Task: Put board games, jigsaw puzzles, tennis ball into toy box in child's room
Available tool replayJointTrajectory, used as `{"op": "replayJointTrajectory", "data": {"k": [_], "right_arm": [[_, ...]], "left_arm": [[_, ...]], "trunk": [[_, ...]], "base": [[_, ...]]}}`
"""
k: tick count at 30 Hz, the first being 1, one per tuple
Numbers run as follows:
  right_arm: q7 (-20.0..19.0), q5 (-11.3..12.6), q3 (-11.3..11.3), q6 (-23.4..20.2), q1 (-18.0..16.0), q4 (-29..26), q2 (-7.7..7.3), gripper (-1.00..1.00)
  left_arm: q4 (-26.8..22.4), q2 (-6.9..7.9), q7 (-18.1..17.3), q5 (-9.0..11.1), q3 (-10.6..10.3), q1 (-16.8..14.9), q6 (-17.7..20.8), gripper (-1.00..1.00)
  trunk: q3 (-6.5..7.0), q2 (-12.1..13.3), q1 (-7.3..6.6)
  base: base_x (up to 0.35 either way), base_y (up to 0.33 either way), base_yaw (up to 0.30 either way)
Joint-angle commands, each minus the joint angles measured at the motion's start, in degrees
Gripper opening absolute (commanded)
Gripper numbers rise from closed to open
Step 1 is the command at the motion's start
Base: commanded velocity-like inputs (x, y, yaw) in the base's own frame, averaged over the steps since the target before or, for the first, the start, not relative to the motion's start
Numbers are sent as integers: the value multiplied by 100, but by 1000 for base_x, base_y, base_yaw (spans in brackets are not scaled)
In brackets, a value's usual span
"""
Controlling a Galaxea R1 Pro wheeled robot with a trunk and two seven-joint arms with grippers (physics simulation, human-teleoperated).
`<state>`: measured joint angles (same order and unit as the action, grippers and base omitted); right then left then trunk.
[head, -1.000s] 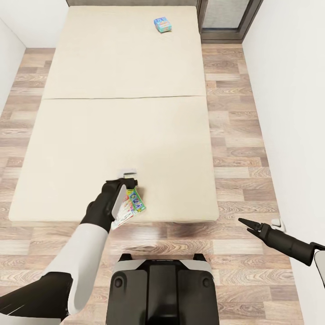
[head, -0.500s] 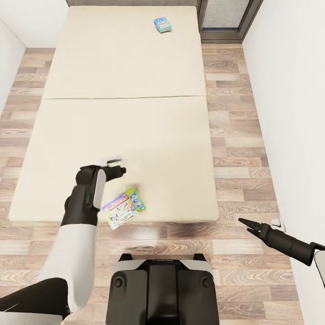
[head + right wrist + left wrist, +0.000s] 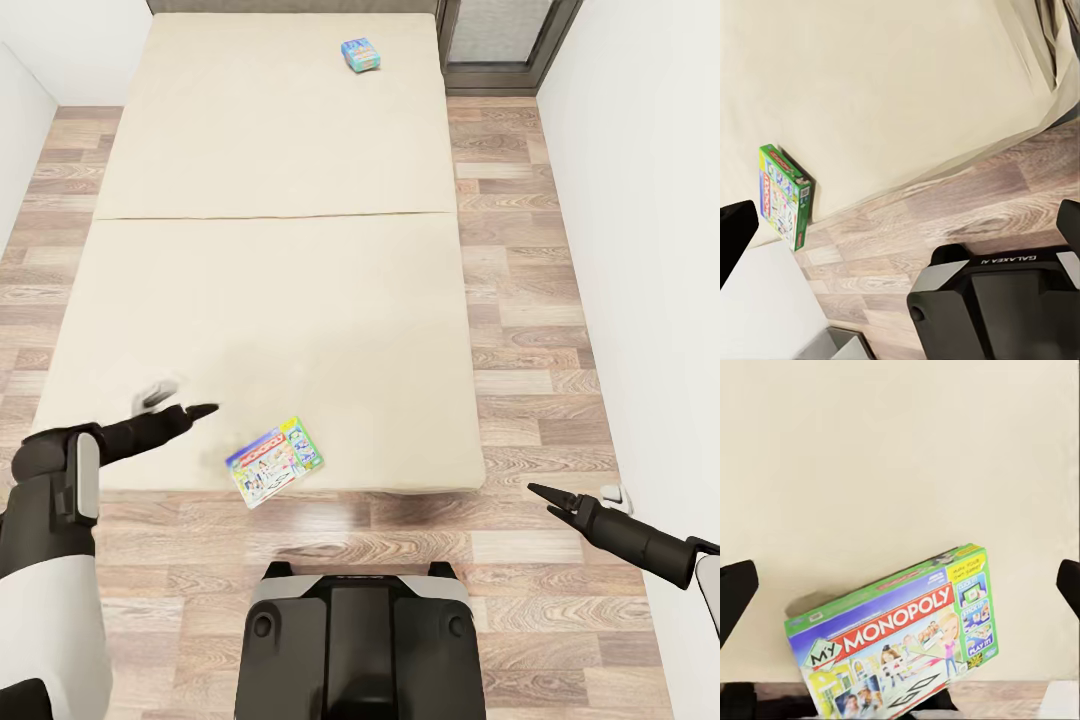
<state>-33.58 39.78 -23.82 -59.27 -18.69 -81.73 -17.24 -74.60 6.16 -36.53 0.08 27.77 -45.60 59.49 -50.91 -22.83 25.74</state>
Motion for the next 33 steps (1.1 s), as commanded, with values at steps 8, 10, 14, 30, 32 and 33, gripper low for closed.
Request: {"op": "replayJointTrajectory", "data": {"k": [8, 10, 14, 30, 32, 33], "right_arm": [[-44, -31, -20, -29, -4, -8, 7, 100], [-54, -23, -25, -30, -4, -13, 13, 100], [-77, -15, -29, -32, -7, -44, 56, 100], [-114, 41, -22, 89, -4, -71, 169, 100], [-132, 46, -24, 250, -4, -66, 200, 100], [-141, 46, -25, 297, -4, -58, 209, 100]], "left_arm": [[6, 308, -2249, 7, 807, 1211, 34, 100], [6, 350, -2514, 8, 961, 1440, 31, 100], [-10, 495, -2881, 13, 1415, 1697, 28, 100], [-11, 773, -3280, 11, 1496, 1722, 28, 100], [-11, 778, -3311, 10, 1529, 1726, 28, 100], [-11, 780, -3319, 10, 1558, 1727, 28, 100]], "trunk": [[-6, -9, 4], [-6, -9, 4], [-6, -9, 4], [49, -9, 4], [67, -9, 4], [76, -9, 4]], "base": [[0, 0, 0], [0, 0, 0], [0, 0, 0], [0, 60, -11], [0, 33, -12], [0, 17, -6]]}}
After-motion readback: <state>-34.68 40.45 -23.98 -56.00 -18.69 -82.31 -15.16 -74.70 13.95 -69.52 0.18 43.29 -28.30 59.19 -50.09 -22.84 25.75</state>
